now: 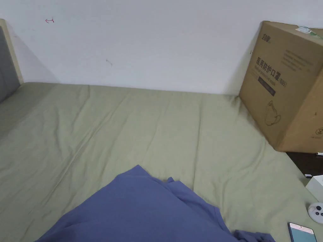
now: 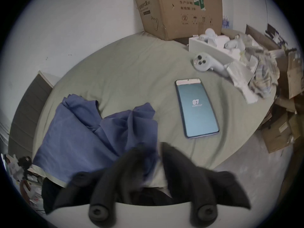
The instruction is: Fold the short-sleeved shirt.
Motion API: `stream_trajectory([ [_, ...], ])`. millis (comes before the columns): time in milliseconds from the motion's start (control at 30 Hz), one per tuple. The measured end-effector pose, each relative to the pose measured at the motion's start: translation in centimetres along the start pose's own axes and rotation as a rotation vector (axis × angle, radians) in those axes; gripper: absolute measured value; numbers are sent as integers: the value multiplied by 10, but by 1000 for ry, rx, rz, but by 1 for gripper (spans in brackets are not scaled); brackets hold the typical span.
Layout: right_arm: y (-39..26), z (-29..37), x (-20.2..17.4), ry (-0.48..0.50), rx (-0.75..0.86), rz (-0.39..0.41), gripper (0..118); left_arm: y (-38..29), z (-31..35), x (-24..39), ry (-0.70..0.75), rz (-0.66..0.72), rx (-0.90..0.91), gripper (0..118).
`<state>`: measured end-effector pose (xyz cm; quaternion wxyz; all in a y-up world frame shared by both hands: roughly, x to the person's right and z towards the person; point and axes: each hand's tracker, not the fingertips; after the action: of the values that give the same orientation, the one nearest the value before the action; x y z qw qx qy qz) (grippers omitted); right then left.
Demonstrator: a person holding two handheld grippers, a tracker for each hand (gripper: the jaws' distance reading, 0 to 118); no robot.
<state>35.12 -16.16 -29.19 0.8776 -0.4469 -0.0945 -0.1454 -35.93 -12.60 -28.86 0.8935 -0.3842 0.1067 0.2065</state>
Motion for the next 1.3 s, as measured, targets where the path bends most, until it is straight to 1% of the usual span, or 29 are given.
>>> stream_trajectory([
  [33, 2, 9, -3, -4, 22, 17, 56, 5, 6, 0, -73, 27, 25, 65],
  [67, 8, 19, -5, 12, 63, 35, 84, 11, 16, 1, -122, 51, 56, 65],
  [100, 12, 32, -7, 28, 112, 44, 95, 19, 28, 5, -141, 46, 95, 69],
  [133, 16, 48, -11, 20, 168, 63, 96, 23, 42, 11, -164, 14, 137, 74],
  [167, 18, 68, -17, 17, 222, 77, 96, 28, 57, 20, -171, -17, 173, 76],
  [233, 16, 100, -29, 63, 306, 91, 96, 32, 85, 38, -190, -75, 239, 76],
  [267, 11, 118, -37, 96, 345, 115, 96, 28, 103, 51, -224, -110, 264, 75],
  [333, -3, 144, -53, 109, 396, 150, 96, 19, 122, 67, -278, -151, 287, 75],
  [400, -24, 161, -67, 146, 426, 162, 96, 3, 138, 81, -346, -166, 302, 71],
  [433, -36, 168, -74, 177, 426, 183, 95, -6, 145, 87, -388, -176, 305, 63],
  [500, -59, 178, -85, 243, 418, 191, 81, -26, 154, 102, -405, -191, 306, 31],
  [533, -70, 183, -92, 241, 430, 214, 72, -37, 156, 110, -396, -207, 304, 21],
  [567, -80, 188, -102, 196, 452, 222, 62, -48, 158, 118, -337, -230, 303, 12],
  [600, -85, 189, -108, 147, 452, 260, 19, -58, 161, 124, -319, -234, 320, 1],
  [633, -94, 191, -111, 129, 457, 264, 0, -65, 161, 127, -343, -240, 303, 0],
  [667, -97, 193, -111, 156, 446, 236, 0, -73, 147, 112, -398, -254, 269, 0],
  [700, -97, 194, -113, 195, 430, 224, 0, -77, 145, 114, -395, -254, 267, 0],
  [733, -100, 194, -114, 197, 437, 226, 0, -81, 144, 119, -380, -251, 272, 0],
  [833, -97, 190, -115, 177, 421, 260, 0, -72, 133, 128, -417, -268, 225, 0],
  [933, -94, 187, -109, 211, 401, 218, 0, -44, 108, 145, -479, -295, 186, 0],
  [1000, -92, 183, -106, 201, 395, 208, 0, -15, 84, 165, -502, -322, 151, 0],
  [1033, -93, 180, -104, 199, 386, 202, 0, 0, 69, 175, -534, -333, 169, 0],
  [1067, -93, 177, -101, 201, 377, 188, 0, 16, 51, 197, -500, -381, 165, 0],
  [1100, -93, 174, -100, 206, 362, 174, 0, 33, 30, 212, -480, -404, 111, 0],
  [1133, -93, 170, -97, 217, 337, 159, 0, 49, 7, 225, -515, -378, 77, 0],
  [1167, -93, 167, -95, 221, 324, 152, 0, 65, -19, 241, -507, -376, 74, 0],
  [1233, -93, 162, -92, 210, 315, 145, 0, 87, -73, 282, -423, -437, -32, 0],
  [1267, -93, 159, -89, 203, 303, 144, 0, 96, -102, 296, -359, -438, -67, 15],
  [1300, -92, 158, -88, 201, 297, 143, 0, 105, -131, 306, -336, -415, -128, 38],
])
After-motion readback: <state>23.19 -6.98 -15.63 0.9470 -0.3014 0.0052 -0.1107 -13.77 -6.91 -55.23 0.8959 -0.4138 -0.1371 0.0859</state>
